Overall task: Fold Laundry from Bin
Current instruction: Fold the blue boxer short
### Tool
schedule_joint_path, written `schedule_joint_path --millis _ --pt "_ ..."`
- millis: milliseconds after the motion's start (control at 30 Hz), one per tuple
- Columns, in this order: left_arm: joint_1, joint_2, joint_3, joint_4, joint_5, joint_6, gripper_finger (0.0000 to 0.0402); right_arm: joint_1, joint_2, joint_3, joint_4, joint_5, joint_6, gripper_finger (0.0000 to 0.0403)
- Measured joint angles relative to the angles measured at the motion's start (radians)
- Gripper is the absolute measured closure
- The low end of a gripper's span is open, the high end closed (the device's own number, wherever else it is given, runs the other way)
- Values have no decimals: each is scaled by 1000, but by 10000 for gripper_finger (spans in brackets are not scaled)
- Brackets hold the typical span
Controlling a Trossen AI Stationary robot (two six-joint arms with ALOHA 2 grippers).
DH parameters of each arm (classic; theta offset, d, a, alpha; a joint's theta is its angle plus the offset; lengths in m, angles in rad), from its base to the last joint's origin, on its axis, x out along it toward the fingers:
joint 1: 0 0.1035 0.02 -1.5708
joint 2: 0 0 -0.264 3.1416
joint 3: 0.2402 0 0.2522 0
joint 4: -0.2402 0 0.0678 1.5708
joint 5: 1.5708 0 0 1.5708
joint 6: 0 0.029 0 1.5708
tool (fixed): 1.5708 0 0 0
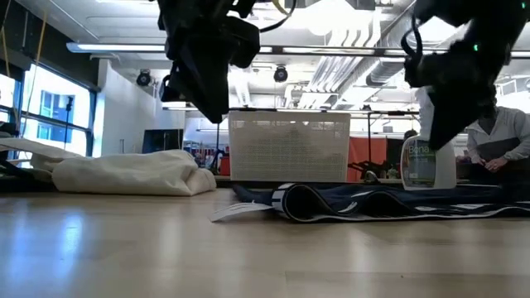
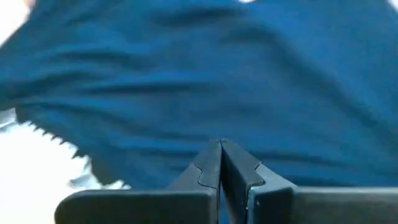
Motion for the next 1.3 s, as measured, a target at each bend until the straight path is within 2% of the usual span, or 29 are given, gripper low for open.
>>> schedule_joint_path --millis 100,200,367,500,600,733,867,1000,1133,1233,1300 --pt "0 0 0 3 -26 1 335 29 -4 -4 103 -92 45 403" --pt "11 8 0 42 -50 17 335 73 18 -1 206 -88 103 403" --pt "100 90 0 204 -56 68 335 106 113 -2 174 -47 242 403" --pt "185 184 0 291 -89 131 335 128 199 -2 182 -97 287 403" --pt "230 243 0 249 -74 159 335 152 267 -2 199 -150 286 403" --pt "240 266 4 138 34 208 335 183 350 1 178 -197 259 402" --pt "182 260 4 36 111 225 345 174 407 7 168 -208 121 402" --pt "66 245 0 -81 213 141 361 101 411 7 187 -229 -190 402" --pt "-74 206 -1 -176 249 19 373 6 395 23 176 -89 -504 403" --pt "-130 151 -1 -160 232 -89 379 -39 372 73 155 -16 -577 403" --pt "-133 114 1 -158 194 -149 381 -53 338 119 196 -9 -576 403"
